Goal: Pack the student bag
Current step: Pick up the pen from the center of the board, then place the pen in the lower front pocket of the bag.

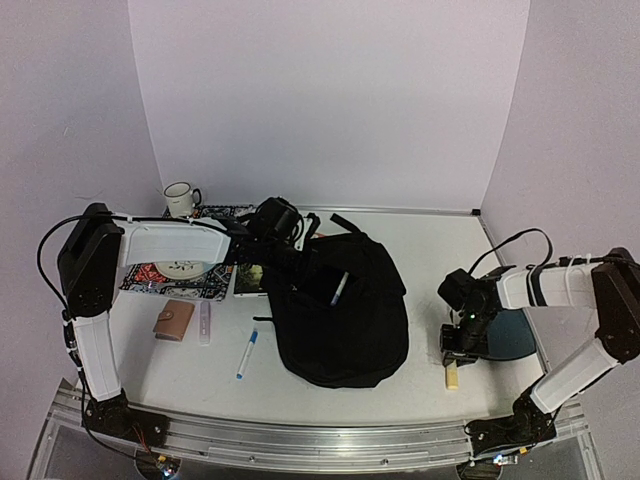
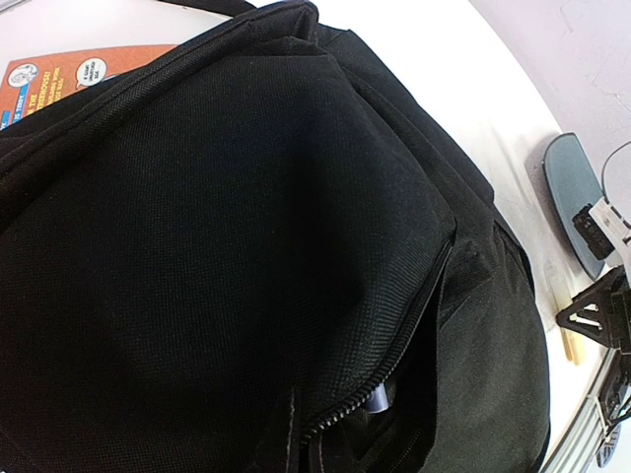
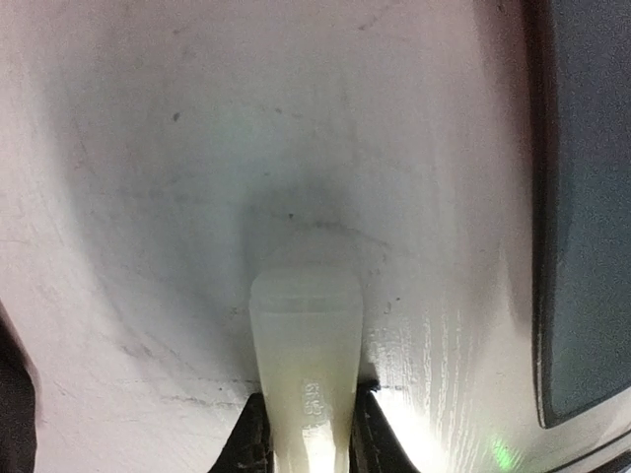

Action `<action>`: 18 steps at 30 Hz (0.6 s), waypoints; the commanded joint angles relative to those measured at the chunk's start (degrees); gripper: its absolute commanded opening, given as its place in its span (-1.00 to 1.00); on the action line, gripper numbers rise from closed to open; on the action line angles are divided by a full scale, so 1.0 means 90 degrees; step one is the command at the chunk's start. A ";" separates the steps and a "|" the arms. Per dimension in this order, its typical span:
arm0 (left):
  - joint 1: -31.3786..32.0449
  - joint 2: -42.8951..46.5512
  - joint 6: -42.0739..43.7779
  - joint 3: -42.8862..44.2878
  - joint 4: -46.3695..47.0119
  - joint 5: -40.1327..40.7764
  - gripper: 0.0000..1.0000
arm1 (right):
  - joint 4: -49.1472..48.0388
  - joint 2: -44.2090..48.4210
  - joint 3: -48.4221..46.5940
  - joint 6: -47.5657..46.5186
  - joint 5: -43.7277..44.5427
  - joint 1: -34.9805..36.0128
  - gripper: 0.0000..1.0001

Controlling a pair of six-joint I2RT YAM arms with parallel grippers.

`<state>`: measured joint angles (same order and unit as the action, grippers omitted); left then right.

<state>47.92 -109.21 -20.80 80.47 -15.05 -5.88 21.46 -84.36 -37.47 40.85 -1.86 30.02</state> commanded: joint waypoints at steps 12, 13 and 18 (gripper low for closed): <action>-0.0028 0.0152 0.0092 0.0193 0.0060 -0.0135 -1.00 | -0.0144 0.0709 -0.1204 0.0195 -0.1407 0.0210 -1.00; -0.0029 0.0152 0.0091 0.0204 0.0063 -0.0139 -1.00 | -0.0228 0.0689 -0.1330 0.0242 -0.1480 0.0272 -1.00; -0.0031 0.0132 0.0084 0.0252 0.0053 -0.0194 -1.00 | -0.0894 0.0319 -0.1850 0.0482 -0.1952 0.0677 -1.00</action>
<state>47.88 -109.21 -20.80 80.49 -15.05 -6.15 16.66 -79.20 -49.80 42.87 -14.16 33.18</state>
